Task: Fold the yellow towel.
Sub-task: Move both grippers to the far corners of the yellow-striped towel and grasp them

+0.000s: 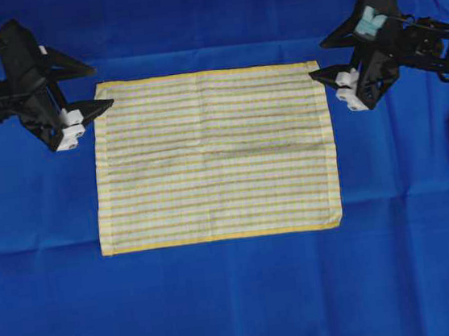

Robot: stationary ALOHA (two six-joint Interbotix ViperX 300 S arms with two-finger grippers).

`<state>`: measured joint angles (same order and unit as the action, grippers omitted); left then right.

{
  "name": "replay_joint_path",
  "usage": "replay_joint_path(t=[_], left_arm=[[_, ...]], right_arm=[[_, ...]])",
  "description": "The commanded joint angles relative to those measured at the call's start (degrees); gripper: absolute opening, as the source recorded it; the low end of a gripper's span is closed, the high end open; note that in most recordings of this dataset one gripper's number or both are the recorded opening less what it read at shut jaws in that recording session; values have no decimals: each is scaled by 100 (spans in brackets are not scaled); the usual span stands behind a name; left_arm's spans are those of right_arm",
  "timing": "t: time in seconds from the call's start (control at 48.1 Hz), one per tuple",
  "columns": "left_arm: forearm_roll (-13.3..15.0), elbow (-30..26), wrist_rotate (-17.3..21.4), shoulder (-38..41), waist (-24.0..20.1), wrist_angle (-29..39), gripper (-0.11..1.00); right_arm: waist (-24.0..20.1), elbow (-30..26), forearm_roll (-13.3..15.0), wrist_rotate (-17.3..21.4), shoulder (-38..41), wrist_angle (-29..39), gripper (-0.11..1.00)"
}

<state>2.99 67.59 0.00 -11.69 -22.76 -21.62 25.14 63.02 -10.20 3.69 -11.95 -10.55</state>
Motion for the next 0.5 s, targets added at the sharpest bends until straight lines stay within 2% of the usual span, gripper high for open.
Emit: replay_joint_path(t=[0.0,0.312,0.478], left_arm=[[18,-79,35,176,-141,-211,75],[18,-70,35,809,-413,-378,74],[18,-114,35,1046,-483,-413,70]], right_arm=[[88,-105,-26,0,246,-229,71],[272,-97,-176,0,835,-677,71],[325,-123,-255,0,1081,-809,67]])
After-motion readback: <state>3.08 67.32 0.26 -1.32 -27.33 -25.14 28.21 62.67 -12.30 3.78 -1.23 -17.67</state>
